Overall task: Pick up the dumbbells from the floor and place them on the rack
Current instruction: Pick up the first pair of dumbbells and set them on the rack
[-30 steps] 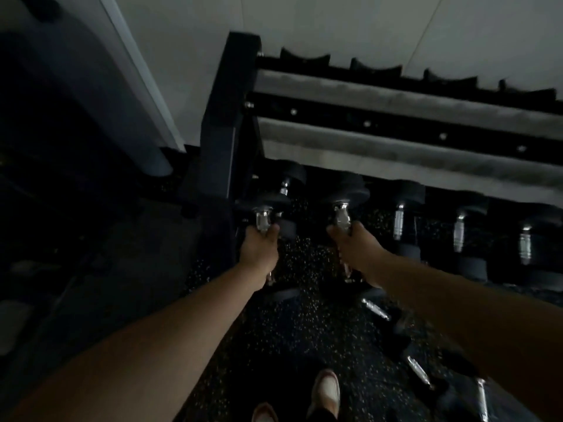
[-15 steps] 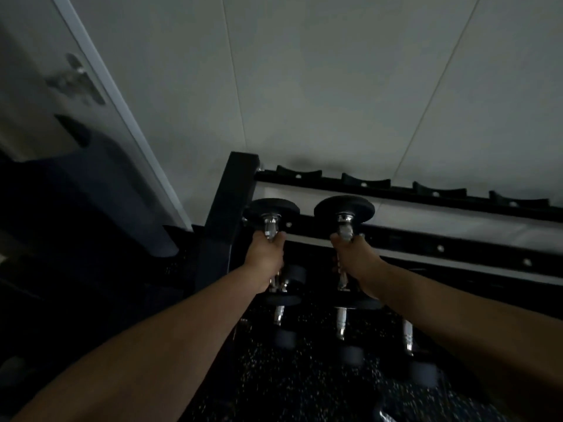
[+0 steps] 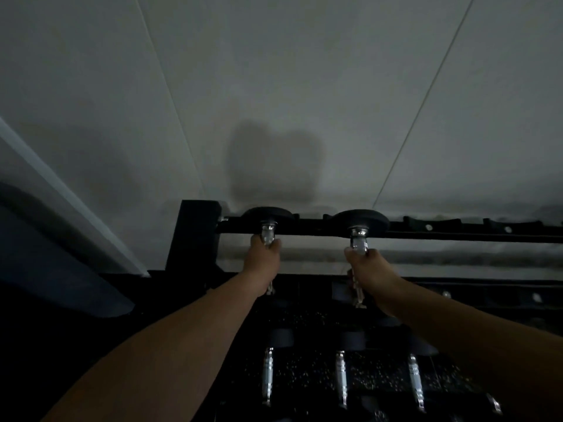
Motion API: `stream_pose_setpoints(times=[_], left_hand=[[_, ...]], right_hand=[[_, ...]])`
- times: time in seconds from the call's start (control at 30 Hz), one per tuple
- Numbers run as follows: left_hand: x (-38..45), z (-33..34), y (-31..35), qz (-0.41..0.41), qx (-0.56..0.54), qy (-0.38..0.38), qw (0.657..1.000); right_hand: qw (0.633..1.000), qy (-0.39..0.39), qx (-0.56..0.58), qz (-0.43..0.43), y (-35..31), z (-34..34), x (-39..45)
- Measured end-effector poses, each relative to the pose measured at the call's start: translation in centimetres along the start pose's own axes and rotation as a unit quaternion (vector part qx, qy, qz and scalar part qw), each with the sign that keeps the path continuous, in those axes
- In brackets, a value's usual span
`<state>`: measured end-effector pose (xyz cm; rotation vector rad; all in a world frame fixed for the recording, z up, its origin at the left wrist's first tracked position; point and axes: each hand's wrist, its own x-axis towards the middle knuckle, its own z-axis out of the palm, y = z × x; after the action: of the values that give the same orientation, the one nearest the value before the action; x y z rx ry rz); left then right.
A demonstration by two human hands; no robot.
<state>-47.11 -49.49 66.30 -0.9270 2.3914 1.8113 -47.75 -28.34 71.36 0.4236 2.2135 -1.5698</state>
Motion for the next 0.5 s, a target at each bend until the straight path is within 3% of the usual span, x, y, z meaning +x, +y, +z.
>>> stream_pose_setpoints(times=[0.17, 0.5], left_hand=[[2.6, 1.2, -0.3, 0.006, 0.032, -0.025, 0.999], [5.2, 1.8, -0.5, -0.025, 0.042, -0.005, 0.999]], right_hand=[[0.999, 0.026, -0.011, 0.029, -0.3, -0.3, 2.7], [0.999, 0.032, 0.010, 0.021, -0.4, -0.6, 6.1]])
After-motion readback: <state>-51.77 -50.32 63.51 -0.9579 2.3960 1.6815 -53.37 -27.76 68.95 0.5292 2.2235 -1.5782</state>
